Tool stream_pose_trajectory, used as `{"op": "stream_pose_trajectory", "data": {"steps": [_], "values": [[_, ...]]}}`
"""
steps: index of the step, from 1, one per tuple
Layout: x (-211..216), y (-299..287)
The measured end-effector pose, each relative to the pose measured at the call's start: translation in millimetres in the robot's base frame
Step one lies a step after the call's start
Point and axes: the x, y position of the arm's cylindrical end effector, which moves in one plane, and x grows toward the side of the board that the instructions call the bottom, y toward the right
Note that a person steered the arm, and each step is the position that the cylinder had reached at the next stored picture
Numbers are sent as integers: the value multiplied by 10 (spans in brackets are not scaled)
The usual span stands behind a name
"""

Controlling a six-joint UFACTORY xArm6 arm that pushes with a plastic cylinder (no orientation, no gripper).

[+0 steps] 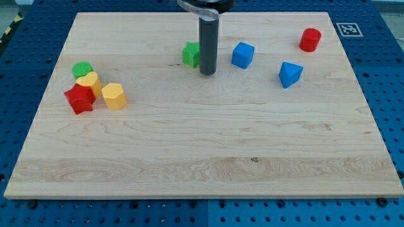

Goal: Push the green star to the yellow heart

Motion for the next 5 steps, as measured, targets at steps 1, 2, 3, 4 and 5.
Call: {"op": "stream_pose_trajectory", "data": {"steps": [1,2,3,4,5], "values": [[-144,-108],[-144,74],[-315,176],[-565,77],[-476,-762]]}}
